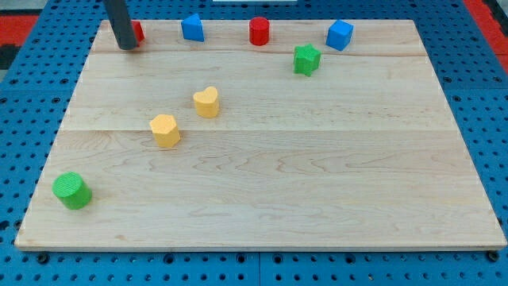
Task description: Move the green star down to the blue cue
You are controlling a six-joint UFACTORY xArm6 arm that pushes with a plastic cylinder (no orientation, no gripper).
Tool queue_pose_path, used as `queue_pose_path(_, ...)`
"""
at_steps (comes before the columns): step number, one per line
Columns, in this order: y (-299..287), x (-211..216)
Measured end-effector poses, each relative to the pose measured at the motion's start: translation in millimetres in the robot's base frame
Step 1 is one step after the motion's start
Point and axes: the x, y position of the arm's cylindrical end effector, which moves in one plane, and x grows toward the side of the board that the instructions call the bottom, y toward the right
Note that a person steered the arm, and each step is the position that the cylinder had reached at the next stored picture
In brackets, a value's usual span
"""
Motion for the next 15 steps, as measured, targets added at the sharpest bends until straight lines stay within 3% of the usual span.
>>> queue_pose_path(2, 4, -6)
queue_pose_path(3, 47, 14)
queue_pose_path(5, 213, 6)
queue_pose_path(6, 261, -17)
queue_pose_path(8, 315, 24)
queue_pose_path(9, 321, 59)
queue_pose_path(10, 331, 62)
queue_pose_path(11, 300, 35)
queue_pose_path(12, 253, 74)
queue_pose_path(13, 313, 87)
queue_pose_path(15, 278, 91)
